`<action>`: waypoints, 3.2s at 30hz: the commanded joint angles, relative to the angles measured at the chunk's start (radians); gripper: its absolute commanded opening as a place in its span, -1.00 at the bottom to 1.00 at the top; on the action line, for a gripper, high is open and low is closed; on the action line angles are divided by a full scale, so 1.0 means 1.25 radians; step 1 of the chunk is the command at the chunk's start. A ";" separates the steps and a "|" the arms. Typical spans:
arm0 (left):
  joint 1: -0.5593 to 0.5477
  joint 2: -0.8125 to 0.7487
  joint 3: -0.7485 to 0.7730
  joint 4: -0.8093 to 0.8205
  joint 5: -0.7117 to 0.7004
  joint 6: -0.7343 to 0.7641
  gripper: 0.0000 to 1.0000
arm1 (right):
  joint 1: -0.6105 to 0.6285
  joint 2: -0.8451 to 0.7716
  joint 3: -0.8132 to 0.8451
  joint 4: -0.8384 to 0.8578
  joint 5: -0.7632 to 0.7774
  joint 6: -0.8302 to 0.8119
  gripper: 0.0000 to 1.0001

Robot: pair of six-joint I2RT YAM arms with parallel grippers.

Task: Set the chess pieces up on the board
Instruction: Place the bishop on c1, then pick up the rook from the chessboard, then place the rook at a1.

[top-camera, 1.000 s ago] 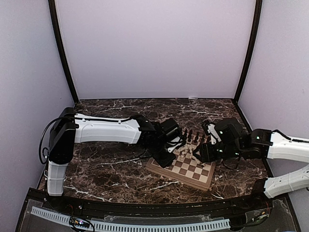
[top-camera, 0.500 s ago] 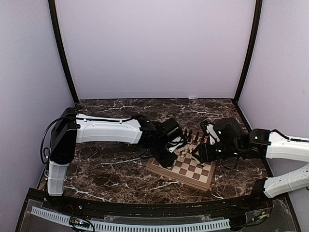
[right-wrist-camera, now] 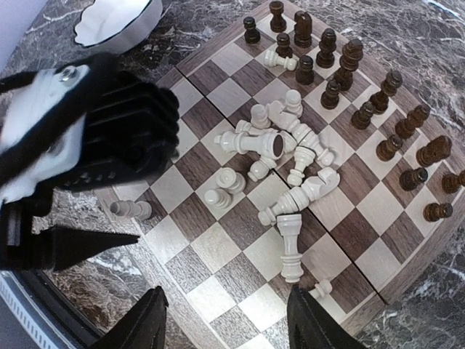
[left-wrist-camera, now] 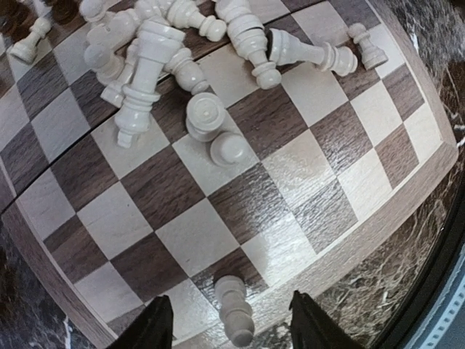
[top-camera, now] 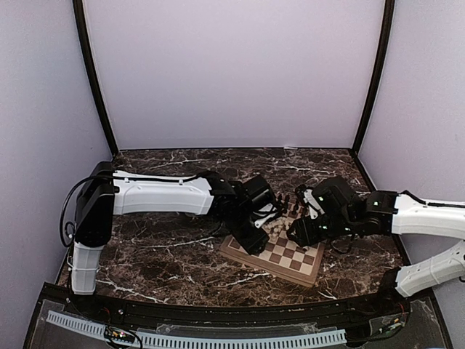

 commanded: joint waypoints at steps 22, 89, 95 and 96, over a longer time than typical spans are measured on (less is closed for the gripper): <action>0.030 -0.499 -0.384 0.135 -0.017 -0.126 0.23 | -0.010 0.463 0.406 -0.217 0.044 -0.077 -0.25; 0.043 -0.567 -0.458 0.150 -0.162 -0.236 0.20 | 0.010 0.573 0.669 -0.359 0.011 -0.125 -0.81; 0.078 -0.692 -0.548 0.121 -0.299 -0.360 0.20 | 0.083 0.661 0.770 -0.398 0.017 -0.163 -0.82; 0.080 -0.717 -0.554 0.113 -0.310 -0.365 0.20 | 0.093 0.680 0.792 -0.410 0.019 -0.168 -0.82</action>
